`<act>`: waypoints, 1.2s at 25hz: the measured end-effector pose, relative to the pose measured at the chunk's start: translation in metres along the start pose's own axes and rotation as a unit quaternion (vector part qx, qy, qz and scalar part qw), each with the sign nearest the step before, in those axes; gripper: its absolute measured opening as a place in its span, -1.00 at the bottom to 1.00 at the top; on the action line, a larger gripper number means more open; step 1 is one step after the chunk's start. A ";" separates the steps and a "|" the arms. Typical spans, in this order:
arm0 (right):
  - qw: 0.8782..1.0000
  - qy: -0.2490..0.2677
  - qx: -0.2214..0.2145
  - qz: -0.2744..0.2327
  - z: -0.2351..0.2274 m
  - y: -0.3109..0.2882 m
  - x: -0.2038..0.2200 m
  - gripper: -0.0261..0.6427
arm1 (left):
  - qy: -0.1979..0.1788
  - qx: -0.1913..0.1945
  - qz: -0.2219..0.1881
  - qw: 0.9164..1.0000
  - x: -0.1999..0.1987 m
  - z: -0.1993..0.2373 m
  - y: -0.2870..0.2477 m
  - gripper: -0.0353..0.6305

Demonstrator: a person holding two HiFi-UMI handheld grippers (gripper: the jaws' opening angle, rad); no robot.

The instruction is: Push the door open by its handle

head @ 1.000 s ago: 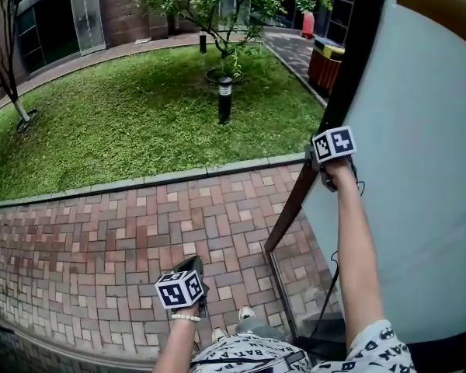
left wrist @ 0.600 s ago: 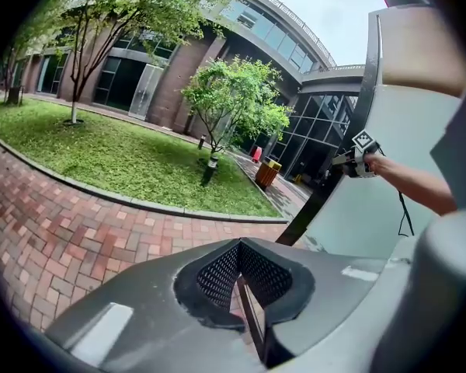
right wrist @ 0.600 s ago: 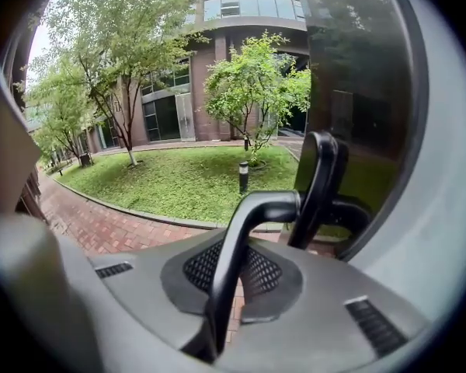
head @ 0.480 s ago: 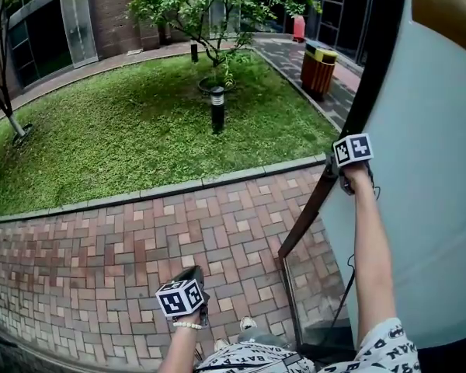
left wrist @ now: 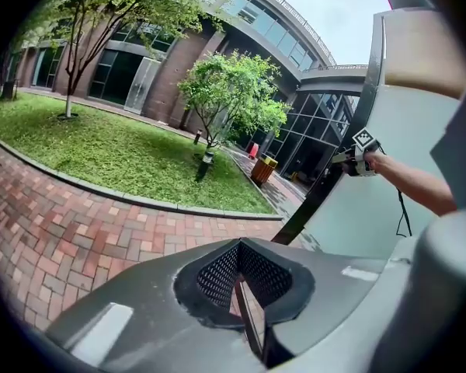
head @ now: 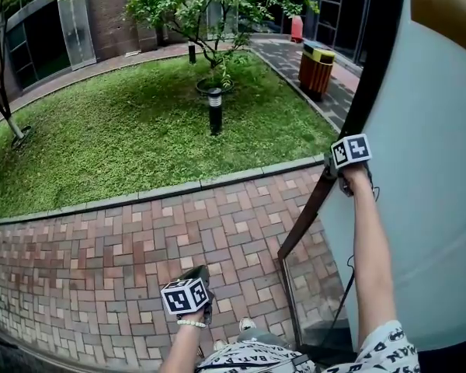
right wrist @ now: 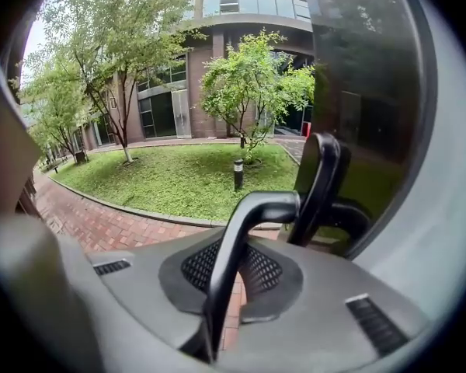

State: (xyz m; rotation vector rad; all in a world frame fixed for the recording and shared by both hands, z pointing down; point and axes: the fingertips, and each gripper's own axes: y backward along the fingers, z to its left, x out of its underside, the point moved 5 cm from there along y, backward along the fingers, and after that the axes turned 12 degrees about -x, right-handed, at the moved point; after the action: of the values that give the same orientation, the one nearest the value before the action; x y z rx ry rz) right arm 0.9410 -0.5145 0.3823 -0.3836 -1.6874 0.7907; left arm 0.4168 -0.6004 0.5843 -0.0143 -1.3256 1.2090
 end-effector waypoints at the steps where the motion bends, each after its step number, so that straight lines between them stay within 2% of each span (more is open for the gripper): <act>1: 1.000 -0.003 0.001 0.001 0.001 0.001 0.000 -0.83 | -0.001 -0.001 -0.001 1.000 0.000 0.000 0.001 -0.89; 3: 1.000 -0.012 -0.013 0.003 0.006 0.001 0.002 -0.79 | 0.002 -0.002 -0.005 1.000 0.002 0.001 0.006 -0.89; 4: 0.999 -0.016 -0.032 0.004 0.012 0.002 0.004 -0.59 | 0.004 -0.002 -0.005 1.000 0.004 0.001 0.009 -0.89; 5: 0.998 -0.022 -0.055 0.004 0.018 0.004 0.006 -0.22 | 0.005 -0.003 -0.005 1.000 0.006 0.003 0.012 -0.89; 6: 0.997 -0.027 -0.072 0.001 0.022 0.009 0.008 -0.07 | 0.006 -0.003 -0.004 1.000 0.007 0.005 0.014 -0.89; 8: 0.996 -0.032 -0.080 -0.018 0.030 0.026 0.010 -0.07 | 0.007 -0.003 -0.003 1.000 0.007 0.007 0.016 -0.89; 10: 0.998 -0.012 -0.055 -0.030 0.040 0.048 0.019 -0.07 | 0.010 -0.001 -0.002 1.000 0.010 0.010 0.019 -0.89; 13: 0.998 0.048 0.035 -0.035 0.066 0.096 0.039 -0.07 | 0.013 0.003 0.003 1.000 0.020 0.016 0.030 -0.89; 14: 0.995 0.070 0.056 -0.046 0.081 0.114 0.041 -0.08 | 0.012 0.003 0.001 1.000 0.020 0.018 0.033 -0.89; 15: 0.992 0.088 0.059 -0.064 0.100 0.131 0.041 -0.12 | 0.010 0.002 -0.002 1.000 0.019 0.020 0.036 -0.89; 18: 0.986 0.103 0.001 -0.128 0.163 0.160 0.052 -0.31 | 0.001 -0.002 -0.009 1.000 0.017 0.028 0.045 -0.89; 21: 0.984 0.105 -0.025 -0.144 0.206 0.159 0.077 -0.39 | -0.004 -0.001 -0.017 1.000 0.015 0.035 0.060 -0.89; 22: 0.983 0.106 -0.027 -0.146 0.218 0.157 0.085 -0.72 | -0.006 -0.002 -0.018 1.000 0.015 0.037 0.064 -0.89; 23: 0.983 0.108 -0.032 -0.147 0.229 0.153 0.093 -0.91 | -0.007 -0.002 -0.020 1.000 0.016 0.038 0.068 -0.89; 30: 0.976 0.106 -0.112 -0.155 0.303 0.116 0.130 -0.92 | -0.001 0.000 -0.024 1.000 0.029 0.038 0.090 -0.89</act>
State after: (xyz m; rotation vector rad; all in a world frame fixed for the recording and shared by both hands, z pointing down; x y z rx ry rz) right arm 0.6000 -0.4399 0.3690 -0.3348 -1.5886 0.3179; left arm 0.3242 -0.5637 0.5626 0.0183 -1.3210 1.1676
